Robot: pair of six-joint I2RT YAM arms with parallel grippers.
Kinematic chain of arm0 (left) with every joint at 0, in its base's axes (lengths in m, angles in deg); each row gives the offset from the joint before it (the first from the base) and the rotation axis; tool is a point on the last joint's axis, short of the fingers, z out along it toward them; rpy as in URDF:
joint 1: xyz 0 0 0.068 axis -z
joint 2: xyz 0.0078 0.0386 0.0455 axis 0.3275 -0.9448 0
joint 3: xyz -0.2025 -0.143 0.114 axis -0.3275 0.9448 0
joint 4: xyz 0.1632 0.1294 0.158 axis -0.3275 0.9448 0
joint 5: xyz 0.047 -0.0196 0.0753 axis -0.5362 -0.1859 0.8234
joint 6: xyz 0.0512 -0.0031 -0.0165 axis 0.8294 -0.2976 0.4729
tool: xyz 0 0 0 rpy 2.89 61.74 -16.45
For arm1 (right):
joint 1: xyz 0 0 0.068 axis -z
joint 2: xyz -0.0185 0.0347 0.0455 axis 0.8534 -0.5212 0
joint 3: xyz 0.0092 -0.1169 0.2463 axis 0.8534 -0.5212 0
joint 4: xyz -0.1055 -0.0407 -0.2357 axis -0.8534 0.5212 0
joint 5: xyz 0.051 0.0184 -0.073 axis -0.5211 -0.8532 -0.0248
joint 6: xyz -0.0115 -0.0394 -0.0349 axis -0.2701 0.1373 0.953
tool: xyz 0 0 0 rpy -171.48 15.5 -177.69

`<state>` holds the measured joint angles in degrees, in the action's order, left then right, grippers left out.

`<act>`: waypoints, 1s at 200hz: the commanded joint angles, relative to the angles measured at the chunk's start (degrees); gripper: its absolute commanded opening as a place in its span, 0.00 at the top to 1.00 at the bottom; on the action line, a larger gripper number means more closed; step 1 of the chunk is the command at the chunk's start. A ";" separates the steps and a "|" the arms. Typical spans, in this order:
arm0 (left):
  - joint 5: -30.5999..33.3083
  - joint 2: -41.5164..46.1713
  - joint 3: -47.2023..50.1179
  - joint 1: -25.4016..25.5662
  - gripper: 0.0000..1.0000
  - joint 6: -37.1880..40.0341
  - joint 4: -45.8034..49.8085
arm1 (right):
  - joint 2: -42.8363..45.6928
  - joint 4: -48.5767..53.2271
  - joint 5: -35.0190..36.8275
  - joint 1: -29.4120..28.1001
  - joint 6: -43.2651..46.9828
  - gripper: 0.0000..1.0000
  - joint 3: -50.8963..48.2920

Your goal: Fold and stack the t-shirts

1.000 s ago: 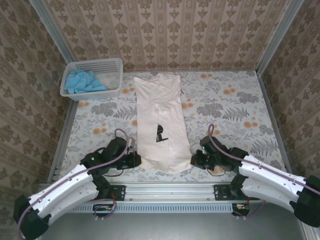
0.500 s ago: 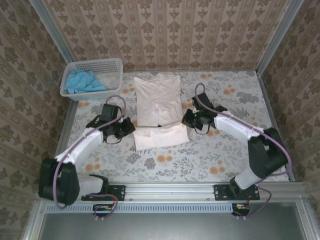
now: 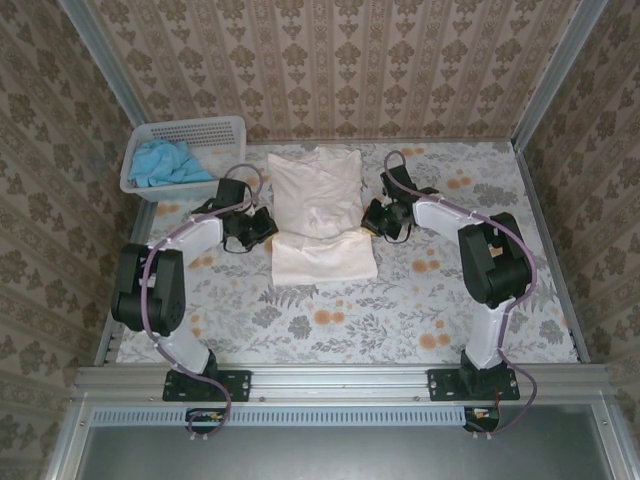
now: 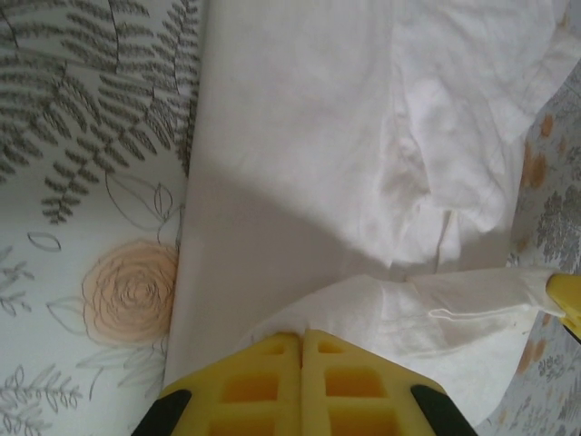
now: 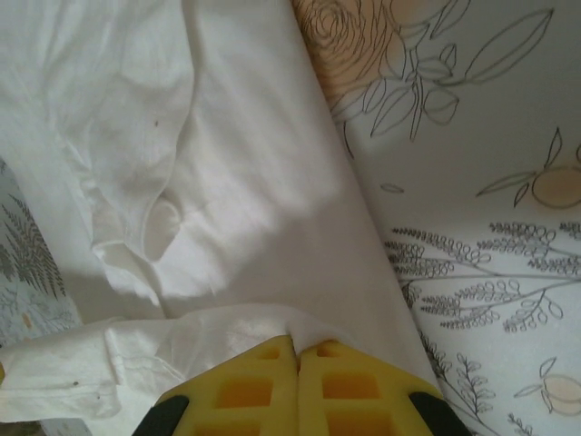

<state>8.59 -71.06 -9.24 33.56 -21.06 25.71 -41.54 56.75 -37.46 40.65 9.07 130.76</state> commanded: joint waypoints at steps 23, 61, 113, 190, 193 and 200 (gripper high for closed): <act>-0.98 -4.47 -4.97 -1.90 0.99 1.27 -0.35 | -4.06 0.26 -2.27 1.50 -0.91 1.00 4.26; -0.87 -7.65 -8.45 -2.66 0.81 1.51 0.65 | -6.43 0.62 -3.64 2.43 -1.63 0.76 7.00; 11.07 2.55 -7.21 -1.46 0.49 2.21 3.53 | 1.55 -0.13 -1.22 5.35 -0.51 0.43 2.57; 18.59 8.04 1.90 21.12 0.74 6.25 1.08 | 12.35 -19.44 -6.23 -4.80 -4.88 0.76 -20.93; 18.57 7.76 2.26 21.48 0.75 6.08 0.82 | 11.90 -19.49 -5.97 -5.33 -5.07 0.78 -20.93; 17.84 6.95 3.29 22.06 0.75 5.93 -0.23 | 10.82 -19.78 -5.72 -6.34 -5.41 0.81 -20.79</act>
<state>24.55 -61.14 -9.37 54.28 -16.60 25.73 -28.38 42.09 -41.89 37.72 5.31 110.96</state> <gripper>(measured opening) 0.261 0.232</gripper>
